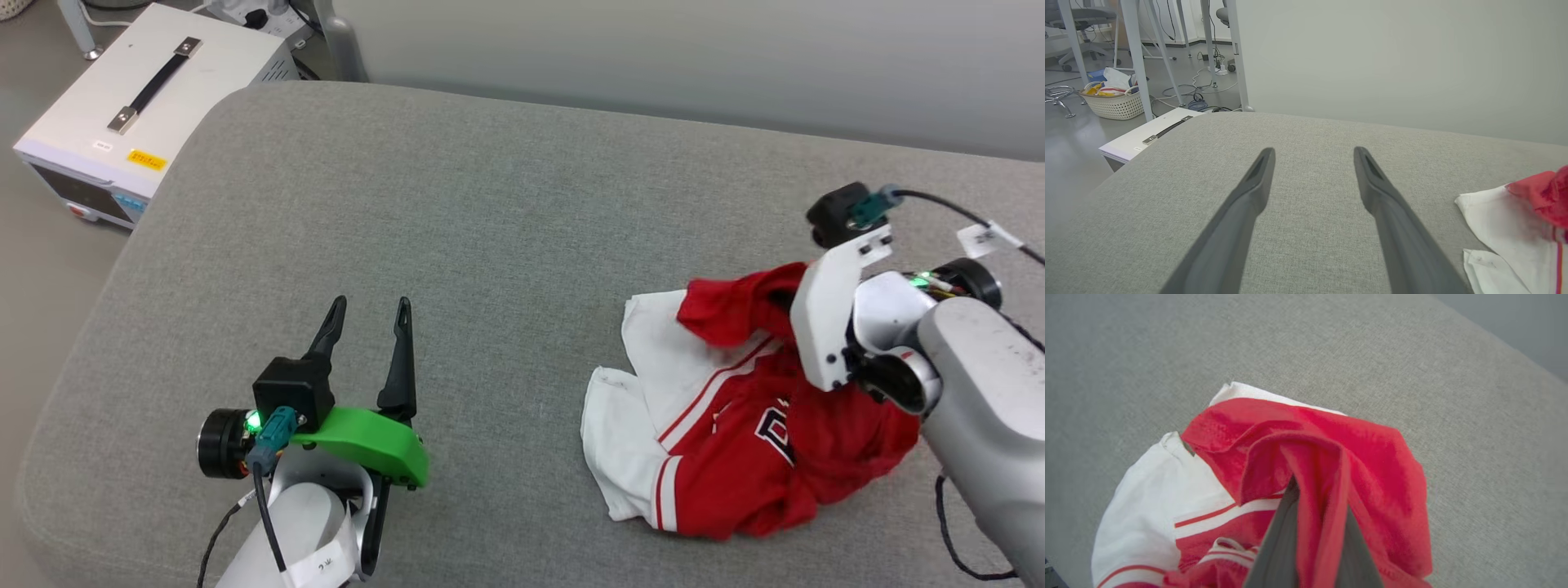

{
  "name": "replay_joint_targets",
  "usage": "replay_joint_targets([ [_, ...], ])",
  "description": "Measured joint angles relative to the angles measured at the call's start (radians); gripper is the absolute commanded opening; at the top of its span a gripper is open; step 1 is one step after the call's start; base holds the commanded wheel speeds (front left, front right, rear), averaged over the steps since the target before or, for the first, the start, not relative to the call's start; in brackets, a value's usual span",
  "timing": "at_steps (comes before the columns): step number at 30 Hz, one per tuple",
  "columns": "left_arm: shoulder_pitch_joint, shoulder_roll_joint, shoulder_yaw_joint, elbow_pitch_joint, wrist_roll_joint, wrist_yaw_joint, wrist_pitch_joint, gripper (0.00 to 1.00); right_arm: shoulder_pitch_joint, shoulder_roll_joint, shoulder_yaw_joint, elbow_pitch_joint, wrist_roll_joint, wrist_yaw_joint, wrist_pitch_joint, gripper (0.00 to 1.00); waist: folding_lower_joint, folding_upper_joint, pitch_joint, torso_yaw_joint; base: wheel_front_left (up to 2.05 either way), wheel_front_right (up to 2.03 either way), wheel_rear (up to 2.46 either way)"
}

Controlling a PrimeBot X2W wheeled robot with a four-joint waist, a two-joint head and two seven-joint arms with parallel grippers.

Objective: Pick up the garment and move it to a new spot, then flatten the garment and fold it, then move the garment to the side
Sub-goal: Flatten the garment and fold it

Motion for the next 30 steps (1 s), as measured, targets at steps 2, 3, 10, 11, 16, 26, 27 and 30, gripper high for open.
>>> replay_joint_targets([
  [2,0.002,0.001,0.002,0.000,0.003,0.000,0.000,1.00,0.006,-0.017,-0.064,-0.004,0.001,0.000,-0.029,0.00,0.0000,0.0000,-0.009,-0.013,0.00,0.00,0.00],
  [3,0.005,0.001,0.003,0.000,0.003,-0.002,0.000,1.00,0.016,-0.029,-0.102,-0.007,0.000,0.000,-0.043,0.00,0.0000,0.0000,-0.014,-0.020,0.00,0.00,0.00],
  [10,0.043,0.005,0.007,0.007,0.003,-0.003,0.000,1.00,0.289,-0.039,-0.414,-0.059,-0.020,0.000,-0.083,0.00,0.0000,0.0000,-0.056,-0.065,0.00,0.00,0.00],
  [11,0.046,0.006,0.007,0.007,0.003,-0.002,0.000,1.00,0.332,-0.027,-0.459,-0.069,-0.022,0.000,-0.086,0.00,0.0000,0.0000,-0.060,-0.070,0.00,0.00,0.00],
  [16,0.068,0.013,0.009,0.002,0.000,0.007,0.003,1.00,0.582,0.105,-0.687,-0.166,-0.079,0.000,-0.084,0.00,-0.0001,0.0000,-0.077,-0.105,0.00,0.00,0.00],
  [26,0.085,0.033,0.012,-0.005,-0.005,0.015,0.021,1.00,0.848,0.324,-0.847,-0.326,-0.135,0.000,-0.022,0.36,-0.0001,0.0000,-0.089,-0.134,0.00,0.00,0.00],
  [27,0.086,0.035,0.012,-0.005,-0.005,0.015,0.024,1.00,0.859,0.328,-0.850,-0.334,-0.135,0.000,-0.022,1.00,-0.0001,0.0000,-0.090,-0.134,0.00,0.00,0.00],
  [30,0.088,0.038,0.011,-0.005,-0.007,0.015,0.028,1.00,0.876,0.337,-0.855,-0.359,-0.140,0.000,-0.077,1.00,-0.0001,0.0000,-0.096,-0.136,0.00,0.00,0.00],
])
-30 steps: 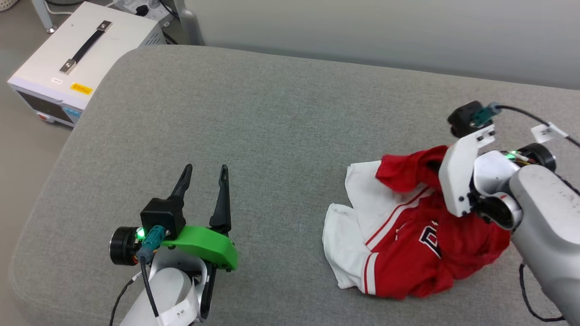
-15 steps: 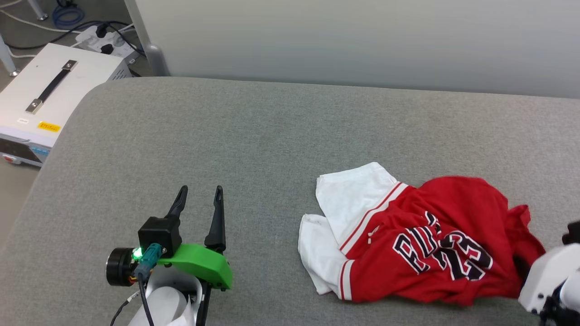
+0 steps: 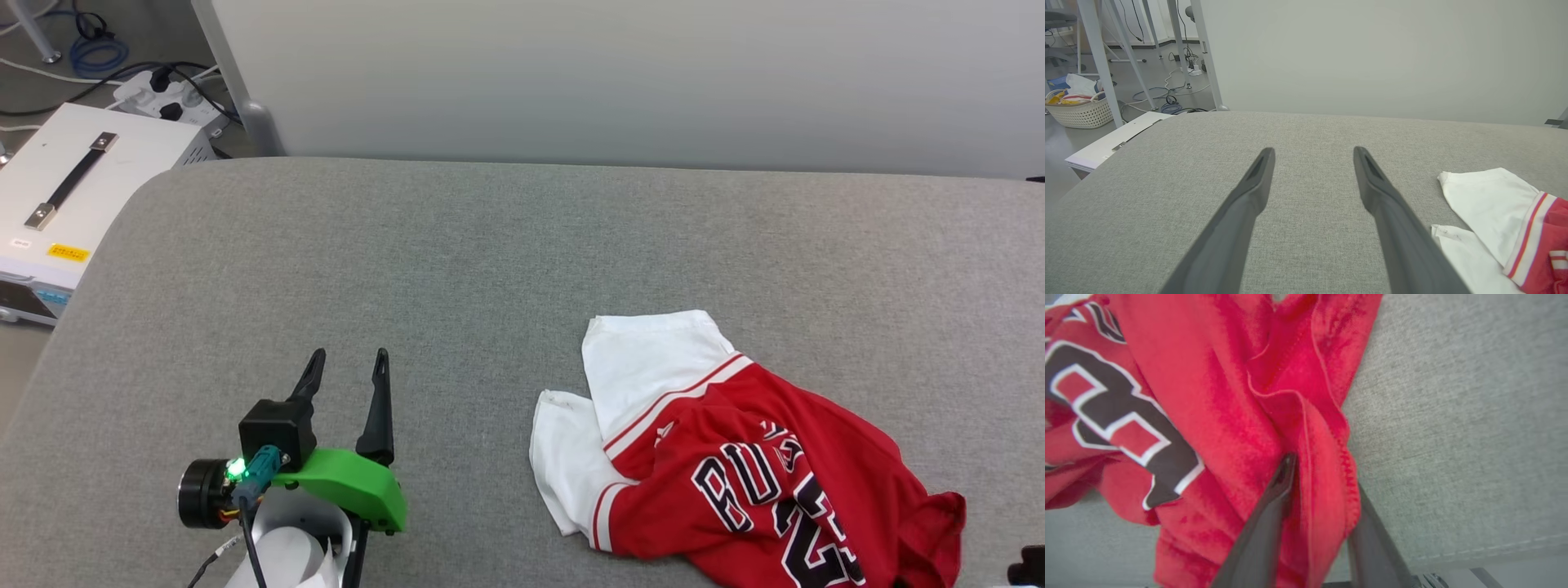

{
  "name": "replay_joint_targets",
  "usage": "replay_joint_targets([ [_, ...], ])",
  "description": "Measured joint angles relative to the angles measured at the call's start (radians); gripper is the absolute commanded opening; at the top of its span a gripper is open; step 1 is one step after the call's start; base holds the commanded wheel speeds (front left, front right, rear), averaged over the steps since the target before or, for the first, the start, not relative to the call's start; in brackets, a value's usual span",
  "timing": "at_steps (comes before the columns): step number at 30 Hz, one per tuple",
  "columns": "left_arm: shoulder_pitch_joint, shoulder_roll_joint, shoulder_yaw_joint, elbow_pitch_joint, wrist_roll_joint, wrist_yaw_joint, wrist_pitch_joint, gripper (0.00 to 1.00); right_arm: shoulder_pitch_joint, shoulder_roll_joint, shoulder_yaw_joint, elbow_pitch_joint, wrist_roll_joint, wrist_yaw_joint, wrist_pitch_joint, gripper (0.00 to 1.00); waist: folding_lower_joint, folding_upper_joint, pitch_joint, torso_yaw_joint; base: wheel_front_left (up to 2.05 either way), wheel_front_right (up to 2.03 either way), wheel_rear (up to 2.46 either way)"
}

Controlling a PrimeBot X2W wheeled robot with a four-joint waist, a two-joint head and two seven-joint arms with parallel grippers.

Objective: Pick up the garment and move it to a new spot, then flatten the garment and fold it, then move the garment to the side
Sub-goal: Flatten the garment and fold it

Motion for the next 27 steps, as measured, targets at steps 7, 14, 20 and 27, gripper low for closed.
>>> replay_joint_targets([
  [7,0.018,0.003,0.000,-0.011,-0.006,0.014,0.008,1.00,-0.003,0.004,0.010,-0.062,-0.035,0.000,-0.292,1.00,0.0000,0.0000,-0.011,-0.003,0.00,0.00,0.00],
  [14,0.019,0.013,0.005,-0.036,-0.006,0.031,0.010,1.00,-0.105,-0.015,0.058,-0.071,-0.062,0.000,-0.384,1.00,0.0000,0.0000,0.004,0.000,0.00,0.00,0.00],
  [20,0.012,0.012,0.002,-0.045,-0.006,0.032,0.009,1.00,-0.292,-0.131,0.161,0.026,-0.040,0.000,-0.254,1.00,0.0000,0.0000,0.039,0.013,0.00,0.00,0.00],
  [27,-0.074,-0.017,-0.021,-0.036,-0.004,0.016,-0.002,1.00,-0.553,-0.305,0.422,0.154,0.082,0.000,0.146,1.00,0.0000,0.0000,0.102,0.076,0.00,0.00,0.00],
])
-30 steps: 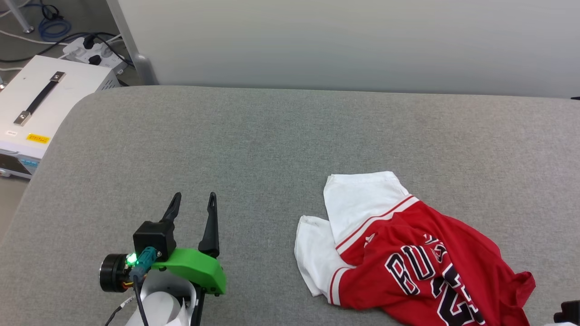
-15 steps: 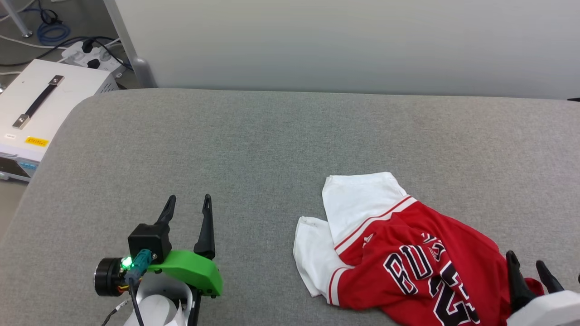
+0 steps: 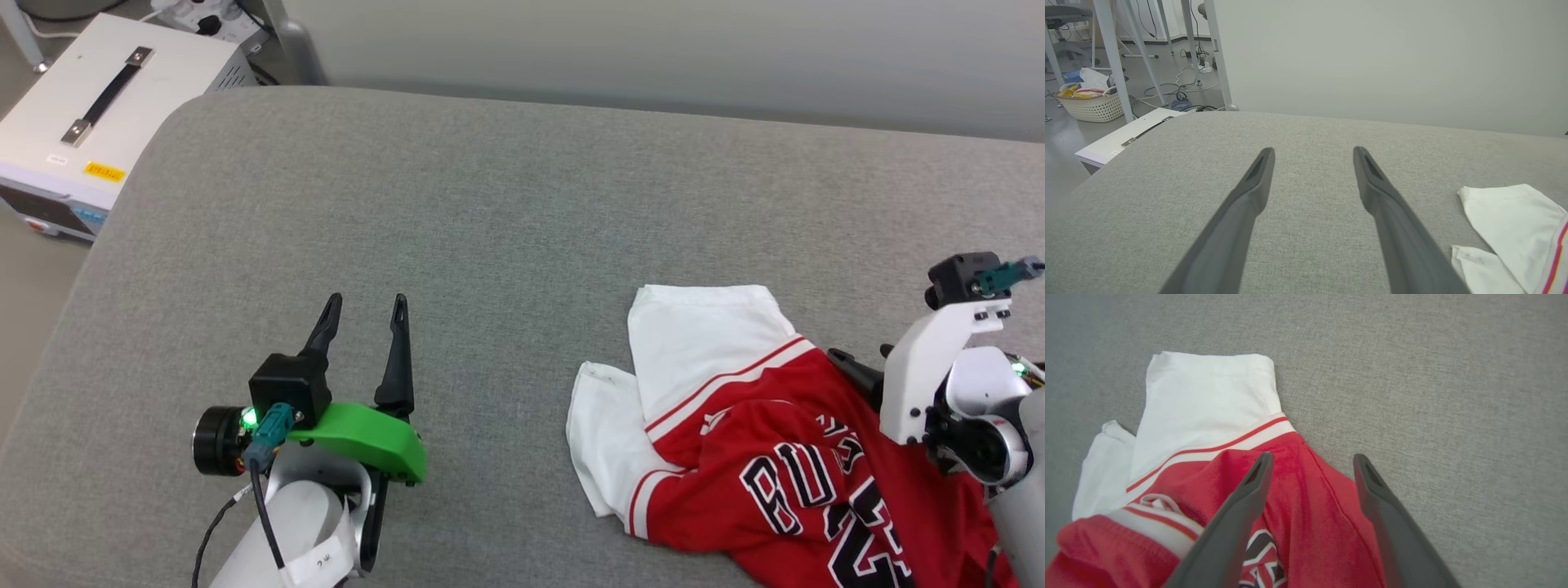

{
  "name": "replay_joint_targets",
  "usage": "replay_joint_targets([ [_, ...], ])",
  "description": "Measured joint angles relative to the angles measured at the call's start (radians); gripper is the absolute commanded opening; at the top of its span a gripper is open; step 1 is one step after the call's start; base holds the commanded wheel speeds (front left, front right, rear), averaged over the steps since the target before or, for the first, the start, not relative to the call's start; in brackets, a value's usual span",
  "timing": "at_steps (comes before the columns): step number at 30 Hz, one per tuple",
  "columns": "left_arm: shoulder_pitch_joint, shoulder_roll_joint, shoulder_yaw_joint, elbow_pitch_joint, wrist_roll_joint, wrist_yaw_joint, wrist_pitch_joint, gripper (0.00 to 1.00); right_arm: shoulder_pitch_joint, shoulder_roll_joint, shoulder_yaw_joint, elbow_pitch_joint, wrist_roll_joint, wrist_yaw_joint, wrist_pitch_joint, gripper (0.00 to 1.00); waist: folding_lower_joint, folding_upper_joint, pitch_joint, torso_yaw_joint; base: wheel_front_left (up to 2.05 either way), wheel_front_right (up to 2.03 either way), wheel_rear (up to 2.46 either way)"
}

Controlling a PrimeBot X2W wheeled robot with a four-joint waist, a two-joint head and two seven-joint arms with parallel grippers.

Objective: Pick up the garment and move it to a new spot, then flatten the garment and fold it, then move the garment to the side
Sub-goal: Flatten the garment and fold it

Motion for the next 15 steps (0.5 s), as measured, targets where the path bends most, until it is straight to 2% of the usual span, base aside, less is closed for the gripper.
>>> replay_joint_targets([
  [5,-0.055,-0.026,-0.010,0.015,0.009,-0.017,-0.013,1.00,-0.134,-0.060,0.127,0.066,0.037,0.000,0.084,1.00,0.0001,0.0000,0.046,0.049,0.00,0.00,0.00],
  [15,-0.097,-0.070,-0.004,0.039,0.019,-0.039,-0.025,1.00,-0.306,-0.114,0.347,0.240,0.120,0.000,0.095,1.00,0.0001,0.0000,0.140,0.122,0.00,0.00,0.00],
])
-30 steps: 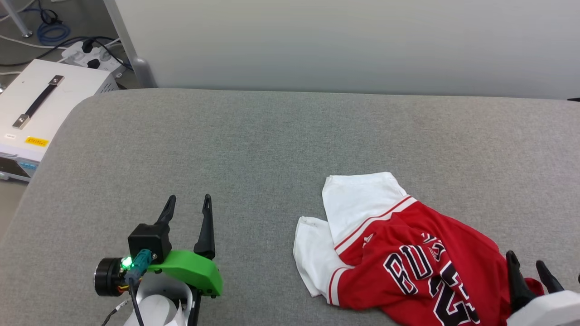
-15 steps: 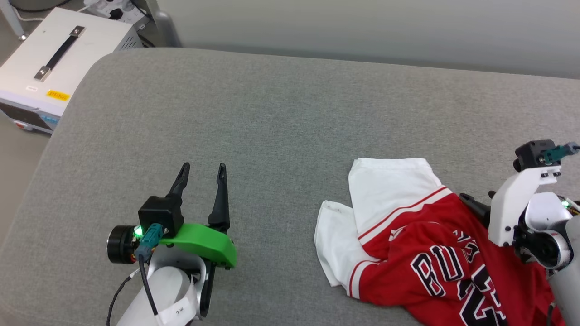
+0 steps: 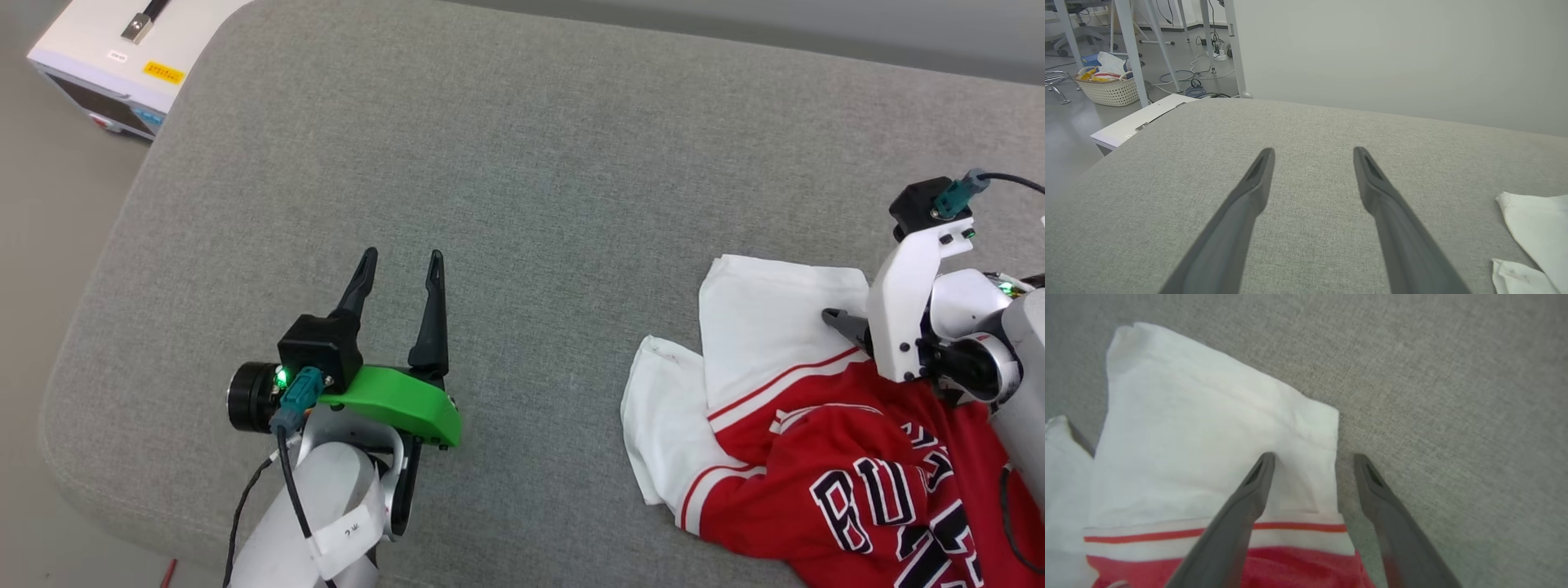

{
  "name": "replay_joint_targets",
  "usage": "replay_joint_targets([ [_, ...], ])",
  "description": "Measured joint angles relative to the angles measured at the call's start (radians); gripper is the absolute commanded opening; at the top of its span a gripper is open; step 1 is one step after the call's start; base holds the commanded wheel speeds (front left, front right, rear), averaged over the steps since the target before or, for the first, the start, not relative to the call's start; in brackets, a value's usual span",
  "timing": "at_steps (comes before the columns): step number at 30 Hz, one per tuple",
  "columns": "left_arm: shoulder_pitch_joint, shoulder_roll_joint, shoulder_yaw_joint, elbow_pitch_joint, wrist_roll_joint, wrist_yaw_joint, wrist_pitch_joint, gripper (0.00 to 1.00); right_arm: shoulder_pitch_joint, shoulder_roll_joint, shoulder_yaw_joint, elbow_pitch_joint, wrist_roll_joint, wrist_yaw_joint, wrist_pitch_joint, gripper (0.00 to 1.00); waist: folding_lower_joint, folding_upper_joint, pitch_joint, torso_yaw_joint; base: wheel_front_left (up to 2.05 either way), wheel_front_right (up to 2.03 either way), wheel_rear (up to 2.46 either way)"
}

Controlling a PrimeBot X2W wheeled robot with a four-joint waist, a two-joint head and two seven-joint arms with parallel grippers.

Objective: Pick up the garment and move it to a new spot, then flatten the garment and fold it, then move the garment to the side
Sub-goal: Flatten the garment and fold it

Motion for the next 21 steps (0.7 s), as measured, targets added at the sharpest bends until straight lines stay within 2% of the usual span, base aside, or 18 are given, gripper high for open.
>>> replay_joint_targets([
  [3,0.000,-0.013,0.008,0.004,0.005,-0.006,-0.001,1.00,-0.027,-0.016,0.052,0.036,0.035,-0.001,0.044,1.00,-0.0001,0.0000,0.015,0.016,0.00,0.00,0.00],
  [4,0.000,-0.016,0.012,0.004,0.007,-0.009,-0.001,1.00,-0.037,-0.020,0.067,0.040,0.049,-0.001,0.057,0.56,0.0000,0.0000,0.020,0.020,0.00,0.00,0.00],
  [5,0.000,-0.018,0.016,0.004,0.010,-0.009,-0.001,1.00,-0.046,-0.024,0.077,0.045,0.066,-0.001,0.068,0.00,-0.0001,0.0000,0.023,0.022,0.00,0.00,0.00],
  [9,0.001,-0.022,0.033,0.004,0.024,-0.018,-0.001,1.00,-0.068,-0.032,0.109,0.049,0.097,-0.001,0.053,0.00,-0.0001,0.0000,0.024,0.016,0.00,0.00,0.00],
  [13,0.005,-0.023,0.047,0.012,0.040,-0.025,-0.001,1.00,-0.078,-0.025,0.110,0.066,0.119,-0.001,-0.035,0.00,0.0000,0.0000,0.007,-0.001,0.00,0.00,0.00],
  [17,0.020,-0.020,0.058,0.022,0.048,-0.029,-0.001,1.00,-0.084,-0.026,0.058,0.105,0.122,0.001,-0.131,0.00,0.0000,0.0000,-0.023,-0.023,0.00,0.00,0.00],
  [21,0.045,-0.018,0.064,0.030,0.049,-0.031,-0.001,1.00,-0.074,-0.078,-0.034,0.148,0.130,0.000,-0.207,0.00,0.0000,0.0000,-0.059,-0.051,0.00,0.00,0.00],
])
